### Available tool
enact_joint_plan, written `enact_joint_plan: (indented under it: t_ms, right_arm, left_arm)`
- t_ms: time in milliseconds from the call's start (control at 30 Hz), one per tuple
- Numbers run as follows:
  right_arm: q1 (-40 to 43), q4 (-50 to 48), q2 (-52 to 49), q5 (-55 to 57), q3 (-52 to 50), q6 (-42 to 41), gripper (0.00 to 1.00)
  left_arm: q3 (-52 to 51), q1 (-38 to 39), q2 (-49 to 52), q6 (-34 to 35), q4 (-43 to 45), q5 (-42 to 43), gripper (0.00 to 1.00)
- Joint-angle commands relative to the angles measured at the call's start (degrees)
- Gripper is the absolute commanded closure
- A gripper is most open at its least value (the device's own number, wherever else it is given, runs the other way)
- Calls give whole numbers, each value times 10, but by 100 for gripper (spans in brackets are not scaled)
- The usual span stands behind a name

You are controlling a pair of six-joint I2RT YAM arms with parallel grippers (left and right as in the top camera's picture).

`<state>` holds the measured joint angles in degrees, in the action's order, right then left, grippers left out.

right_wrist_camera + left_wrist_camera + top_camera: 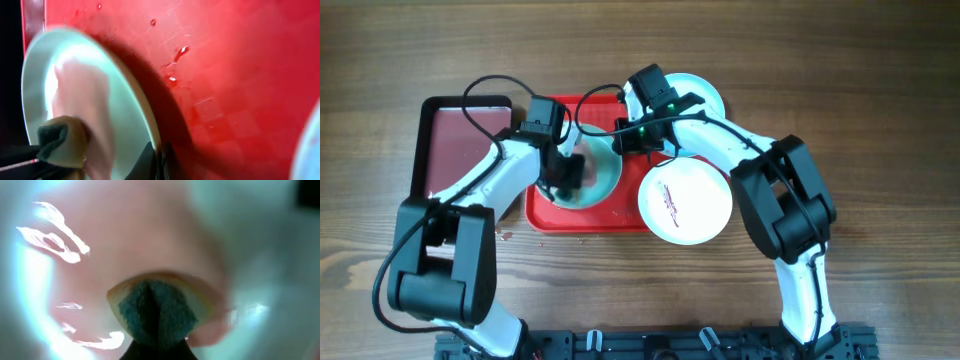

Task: Clean dirty plates on tray and stack at the side
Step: 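Scrub the light-blue plate with the sponge while right gripper holds it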

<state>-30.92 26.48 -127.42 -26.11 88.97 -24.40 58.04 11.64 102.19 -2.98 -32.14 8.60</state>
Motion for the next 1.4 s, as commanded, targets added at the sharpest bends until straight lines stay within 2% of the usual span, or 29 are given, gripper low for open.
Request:
enact_joint_plan:
  t_ms: [0,33,100,233,333,433,500,600,633,733,767,900,967,1033,1167,1267,1367]
  right_arm:
    - [1,-1,-10,-10,-7,-13,96]
    - [0,-1,-10,-10,-16,-13,96]
    - [0,-2,-10,-10,-30,-27,96]
    - [0,-3,-10,-14,-35,-28,96]
    - [-2,0,-10,-14,-36,-34,96]
    - [-6,1,-10,-14,-36,-43,96]
    - [-7,3,-10,-14,-36,-43,96]
    - [-7,5,-10,-14,-36,-43,96]
    - [-7,5,-10,-14,-36,-43,96]
    - [-7,4,-10,-14,-36,-43,96]
    - [-7,4,-10,-14,-36,-43,95]
    - [-7,5,-10,-14,-36,-43,96]
    - [-7,6,-10,-14,-36,-43,96]
    - [-7,5,-10,-14,-36,-43,96]
    - [-7,4,-10,-14,-36,-43,95]
    - [-7,6,-10,-14,-36,-43,96]
    - [-7,6,-10,-14,-36,-43,96]
  left_arm:
    - [-10,1,7,-10,62,97,96]
    - [-10,1,7,0,88,82,96]
    - [-10,1,7,79,126,17,96]
    - [-10,0,10,178,194,-63,96]
    - [-10,0,12,261,192,-194,96]
    - [-10,2,12,266,159,-237,96]
    - [-10,3,12,271,114,-227,96]
    - [-10,3,12,305,13,-87,96]
    - [-10,2,12,303,-21,0,96]
    - [-10,2,12,226,-17,166,96]
    - [-10,2,12,227,-5,176,96]
    - [-10,2,13,234,96,160,96]
    - [-10,2,17,272,137,85,96]
    - [-10,2,24,311,154,-37,96]
    - [-10,2,42,320,152,-196,96]
    - [-10,2,47,320,98,-160,96]
    - [-10,2,47,320,-7,-6,96]
